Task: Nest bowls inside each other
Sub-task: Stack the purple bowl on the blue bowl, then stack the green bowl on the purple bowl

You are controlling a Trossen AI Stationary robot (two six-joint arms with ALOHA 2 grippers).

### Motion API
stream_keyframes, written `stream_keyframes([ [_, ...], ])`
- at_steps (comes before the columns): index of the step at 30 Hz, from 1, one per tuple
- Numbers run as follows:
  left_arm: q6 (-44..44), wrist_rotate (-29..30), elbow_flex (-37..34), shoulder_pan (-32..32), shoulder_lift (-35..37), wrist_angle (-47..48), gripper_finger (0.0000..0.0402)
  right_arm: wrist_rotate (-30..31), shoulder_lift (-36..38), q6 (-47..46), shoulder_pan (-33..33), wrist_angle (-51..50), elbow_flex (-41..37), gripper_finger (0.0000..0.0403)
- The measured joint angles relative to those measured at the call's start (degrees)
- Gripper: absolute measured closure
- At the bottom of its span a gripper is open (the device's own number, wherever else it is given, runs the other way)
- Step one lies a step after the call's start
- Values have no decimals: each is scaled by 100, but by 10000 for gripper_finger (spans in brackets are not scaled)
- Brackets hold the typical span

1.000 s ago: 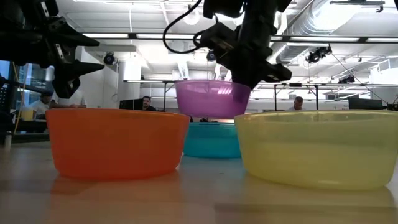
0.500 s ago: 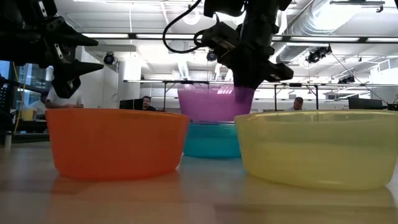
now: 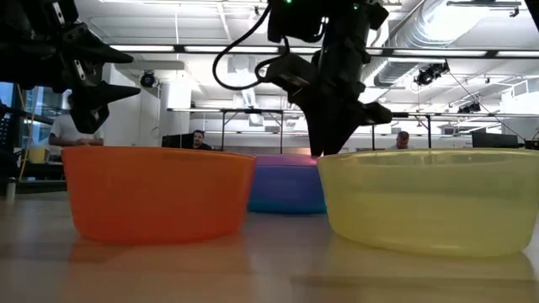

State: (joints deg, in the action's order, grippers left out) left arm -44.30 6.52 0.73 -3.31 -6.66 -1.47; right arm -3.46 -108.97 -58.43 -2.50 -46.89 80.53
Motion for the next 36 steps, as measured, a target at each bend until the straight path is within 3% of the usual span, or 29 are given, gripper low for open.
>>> stream_keyframes([
  [10,-16,23,0,-3,-23,-3,190,124,123,57,-17,4,-2,324],
  [14,-157,436,0,-8,-153,-47,190,173,246,203,-18,60,-1,324],
  [19,-646,867,2,-251,-641,-129,190,347,496,622,-18,202,0,310],
  [27,-1363,515,217,-1015,-1845,172,190,460,1096,1480,-3,588,0,288],
  [32,-1020,431,889,-1503,-2482,757,190,534,1424,1868,26,586,2,288],
  [36,-27,170,1614,-2055,-3004,1463,190,544,1652,2369,26,583,2,288],
])
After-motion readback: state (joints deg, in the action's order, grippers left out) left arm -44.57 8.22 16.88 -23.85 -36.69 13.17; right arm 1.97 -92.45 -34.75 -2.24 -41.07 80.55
